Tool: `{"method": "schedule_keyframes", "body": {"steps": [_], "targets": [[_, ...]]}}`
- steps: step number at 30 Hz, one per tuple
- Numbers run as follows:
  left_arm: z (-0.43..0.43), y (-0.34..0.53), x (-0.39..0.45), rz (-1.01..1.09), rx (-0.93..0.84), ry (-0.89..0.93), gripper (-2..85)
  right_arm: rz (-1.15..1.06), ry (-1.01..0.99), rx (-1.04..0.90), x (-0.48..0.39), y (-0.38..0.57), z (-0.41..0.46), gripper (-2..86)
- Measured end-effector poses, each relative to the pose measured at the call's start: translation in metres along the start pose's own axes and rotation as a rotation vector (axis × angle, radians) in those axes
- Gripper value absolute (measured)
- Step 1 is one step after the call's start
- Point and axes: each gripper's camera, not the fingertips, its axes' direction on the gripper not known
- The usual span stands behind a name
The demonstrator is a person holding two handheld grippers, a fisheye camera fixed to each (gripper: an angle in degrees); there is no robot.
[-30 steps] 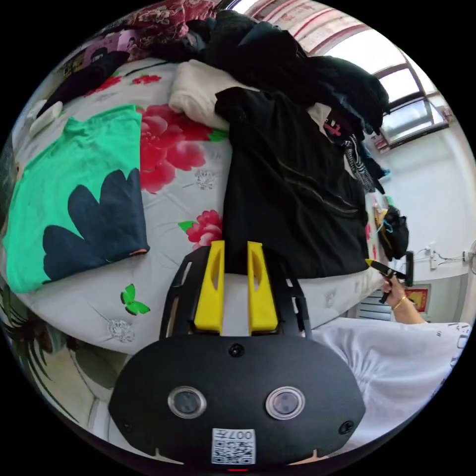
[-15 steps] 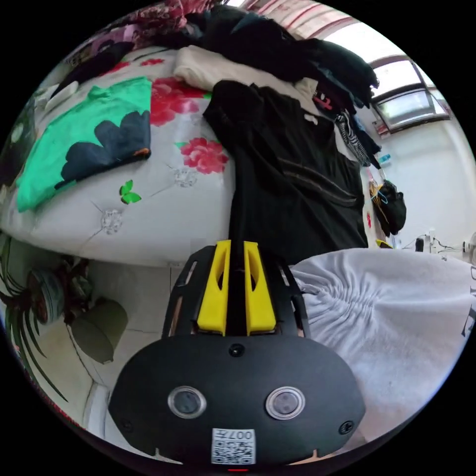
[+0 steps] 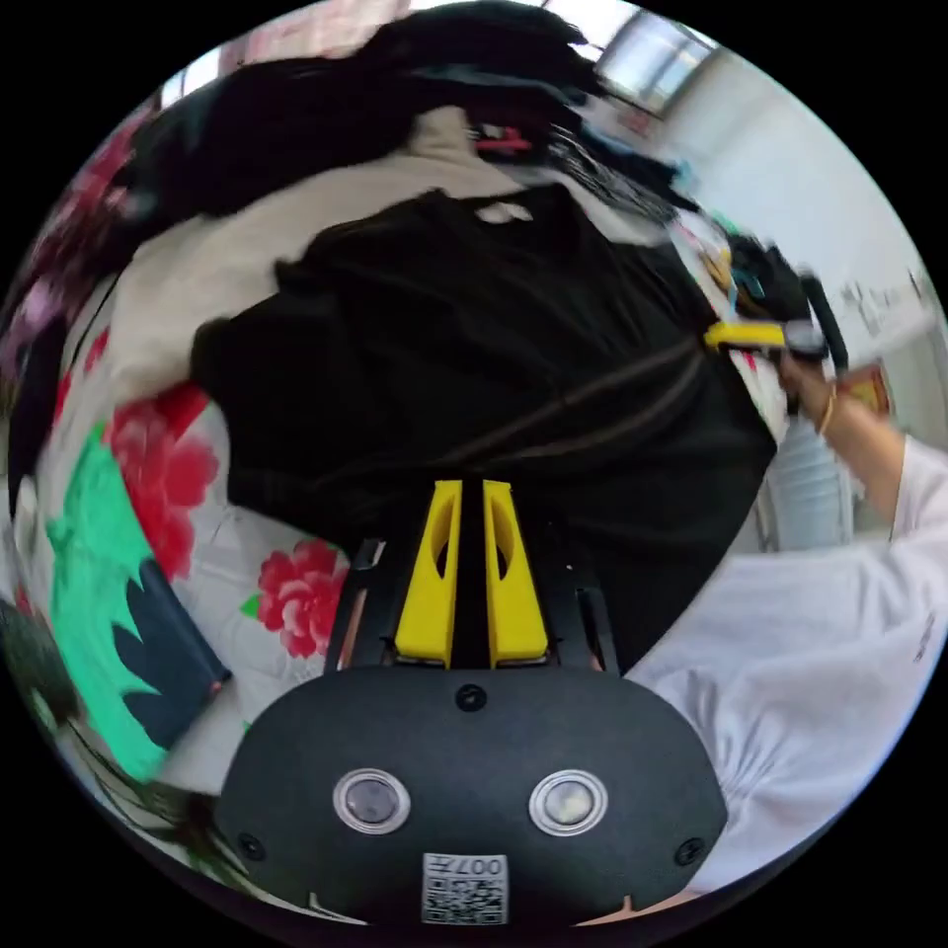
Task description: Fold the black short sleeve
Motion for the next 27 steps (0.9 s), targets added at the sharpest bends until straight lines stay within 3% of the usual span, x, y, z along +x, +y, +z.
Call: {"method": "schedule_keyframes", "body": {"steps": [6,12,16,19,22,27], "targets": [[-0.031,0.088,-0.109,-0.602,0.242,0.208,1.0,0.469,-0.439,0.154,0.088,0.030,-0.016,3.7],[-0.034,0.140,-0.154,-0.746,0.375,0.340,9.4,0.464,-0.493,0.270,0.089,0.054,-0.051,5.1],[-0.021,0.129,-0.162,-0.748,0.367,0.377,8.1,0.423,-0.566,0.267,0.081,0.053,-0.066,5.9],[-0.016,0.133,-0.169,-0.813,0.332,0.302,1.3,0.288,-0.605,0.278,0.062,0.032,-0.082,6.3],[-0.021,0.158,-0.173,-0.843,0.418,0.364,-0.1,0.026,-0.609,0.220,0.014,-0.017,-0.100,6.6],[-0.038,0.244,-0.176,-0.991,0.742,0.553,-0.8,-0.441,-0.662,0.178,-0.107,-0.108,-0.136,7.4]]}}
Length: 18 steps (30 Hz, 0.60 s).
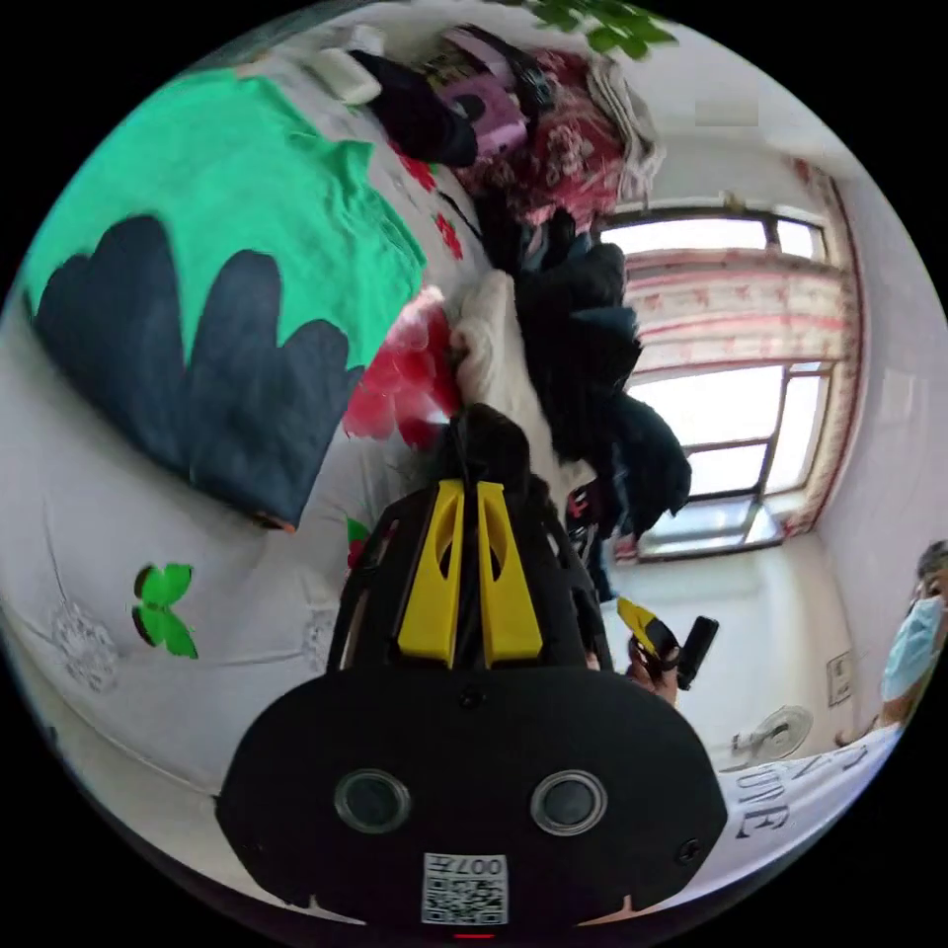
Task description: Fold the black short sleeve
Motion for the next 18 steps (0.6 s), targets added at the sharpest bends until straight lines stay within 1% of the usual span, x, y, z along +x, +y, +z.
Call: {"method": "schedule_keyframes", "body": {"steps": [2,3,5,7,13,16,17,18], "targets": [[-0.013,0.009,-0.024,-0.096,0.036,0.086,-0.8,-0.149,-0.037,-0.090,-0.030,-0.058,0.040,7.7],[-0.020,0.016,-0.035,-0.130,0.056,0.104,-0.8,-0.178,-0.037,-0.115,-0.035,-0.070,0.051,7.8],[-0.028,0.023,-0.047,-0.152,0.066,0.112,-0.8,-0.253,-0.025,-0.243,-0.051,-0.114,0.103,8.1],[-0.035,0.027,-0.050,-0.130,0.069,0.134,-0.8,-0.281,-0.022,-0.340,-0.057,-0.139,0.140,8.4],[-0.054,0.023,-0.020,0.062,0.026,0.081,-0.8,-0.301,0.046,-0.579,-0.067,-0.176,0.245,8.1],[-0.060,0.019,0.005,0.173,-0.004,0.043,-0.8,-0.321,0.128,-0.674,-0.067,-0.172,0.280,3.6],[-0.062,0.017,0.015,0.214,-0.016,0.028,-0.8,-0.336,0.162,-0.655,-0.066,-0.170,0.281,2.0],[-0.065,0.016,0.026,0.252,-0.030,0.013,-0.8,-0.342,0.148,-0.627,-0.066,-0.170,0.276,1.5]]}}
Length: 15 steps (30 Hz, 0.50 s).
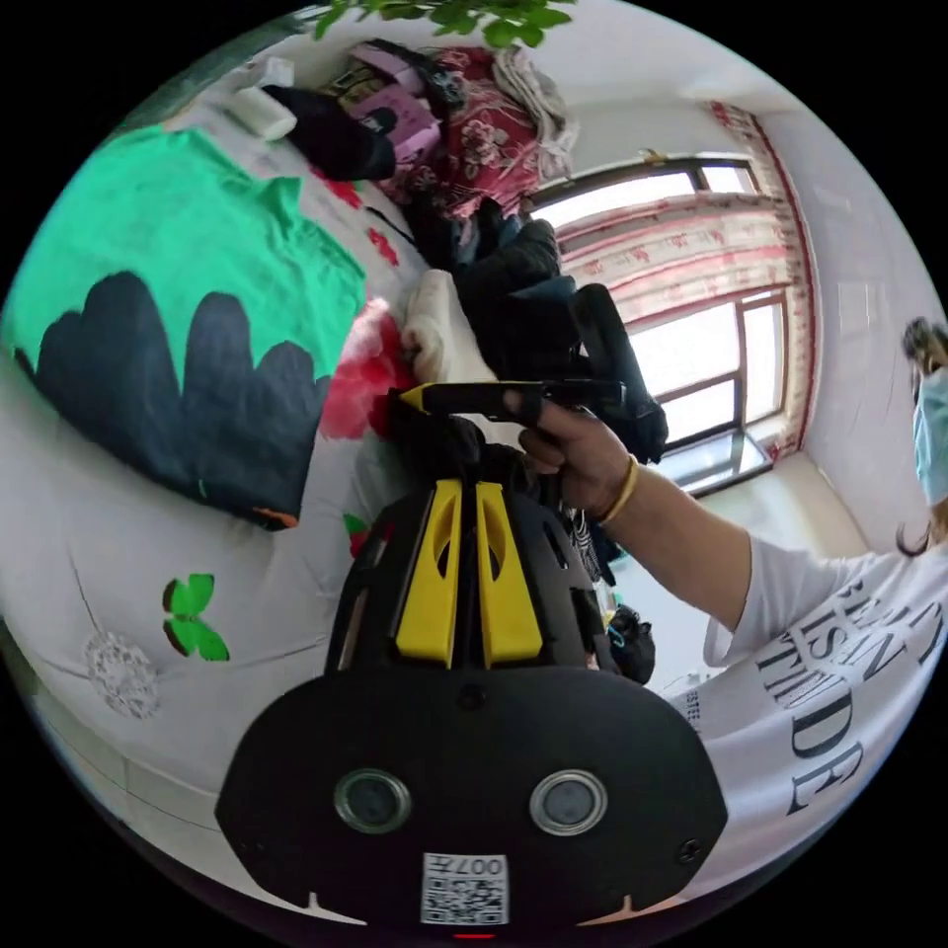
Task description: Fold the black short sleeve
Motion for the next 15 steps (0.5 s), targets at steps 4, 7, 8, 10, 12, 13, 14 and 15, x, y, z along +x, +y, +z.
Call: {"method": "schedule_keyframes", "body": {"steps": [4,7,8,10,12,13,14,15], "targets": [[-0.011,-0.013,0.036,0.128,-0.039,-0.009,-0.7,-0.065,-0.176,0.313,0.020,0.050,-0.060,0.1],[-0.019,-0.023,0.081,0.286,-0.074,-0.011,-0.5,-0.083,-0.233,0.454,0.039,0.110,-0.090,0.0],[-0.017,-0.026,0.102,0.358,-0.108,-0.008,-0.3,-0.052,-0.241,0.496,0.049,0.137,-0.095,0.0],[-0.009,-0.029,0.131,0.461,-0.173,-0.001,0.3,0.020,-0.252,0.524,0.064,0.176,-0.091,0.1],[0.017,-0.025,0.162,0.594,-0.307,-0.002,2.4,0.140,-0.225,0.501,0.079,0.208,-0.076,0.4],[0.026,-0.023,0.168,0.616,-0.351,-0.006,3.2,0.234,-0.194,0.489,0.088,0.228,-0.062,0.7],[0.045,-0.017,0.175,0.650,-0.430,-0.012,5.3,0.341,-0.173,0.474,0.096,0.247,-0.048,1.3],[0.064,-0.008,0.179,0.682,-0.508,-0.009,7.8,0.392,-0.169,0.475,0.099,0.257,-0.042,1.7]]}}
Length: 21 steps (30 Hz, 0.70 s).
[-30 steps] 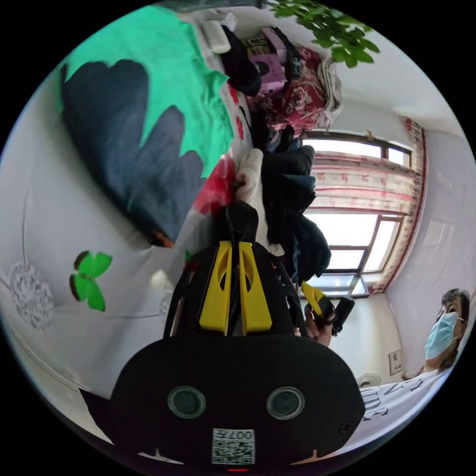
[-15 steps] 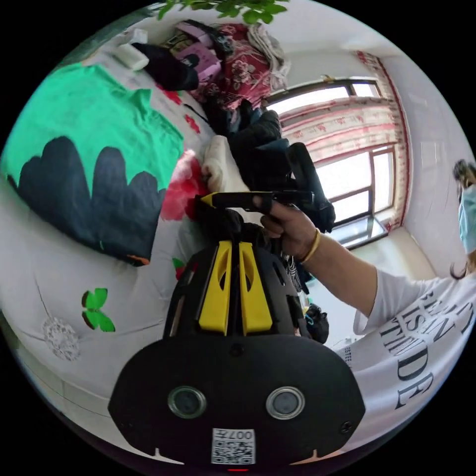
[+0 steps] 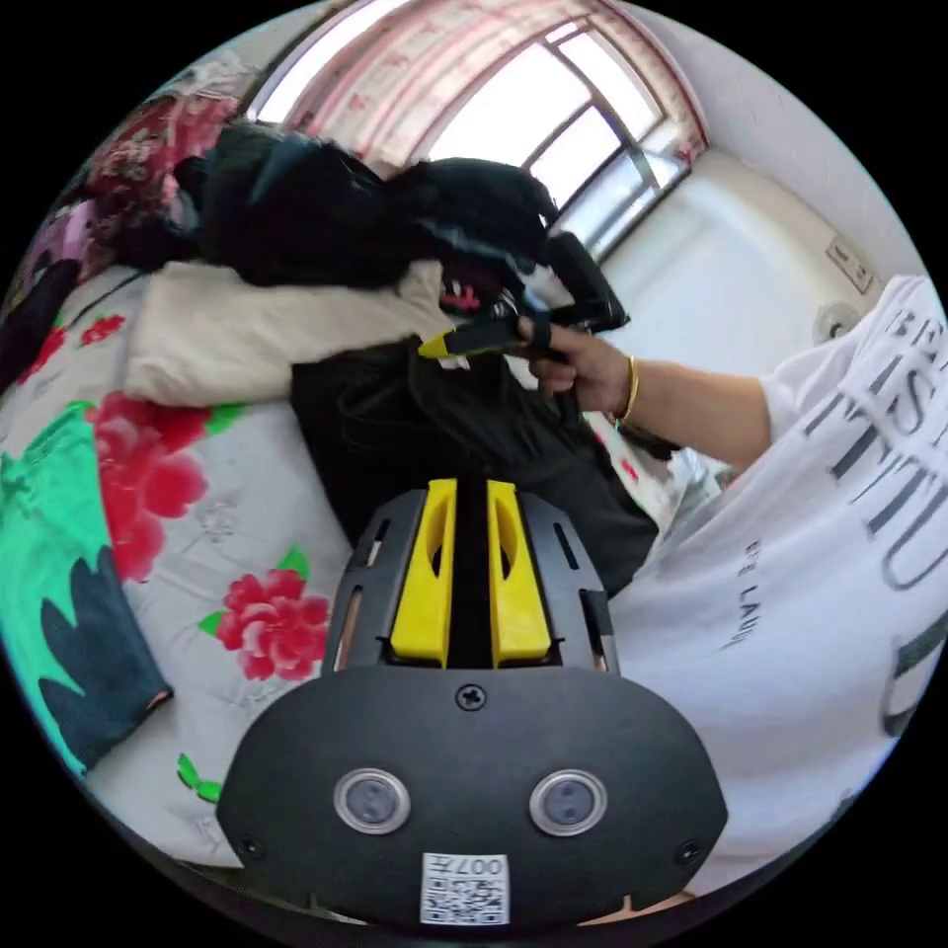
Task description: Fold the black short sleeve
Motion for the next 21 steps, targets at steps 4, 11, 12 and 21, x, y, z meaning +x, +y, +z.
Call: {"method": "schedule_keyframes", "body": {"steps": [4,11,12,21], "targets": [[0.041,-0.008,0.015,0.027,-0.224,0.061,8.6,0.219,0.026,0.108,0.029,0.072,-0.017,3.5],[0.001,-0.042,0.064,0.140,-0.273,0.057,6.1,0.650,0.194,0.374,0.073,0.247,-0.083,4.4],[-0.007,-0.054,0.070,0.140,-0.266,0.044,6.1,0.695,0.202,0.403,0.077,0.263,-0.088,4.4],[0.017,-0.221,0.117,0.306,-0.274,0.034,7.2,1.074,0.039,0.685,0.152,0.406,-0.077,3.3]]}}
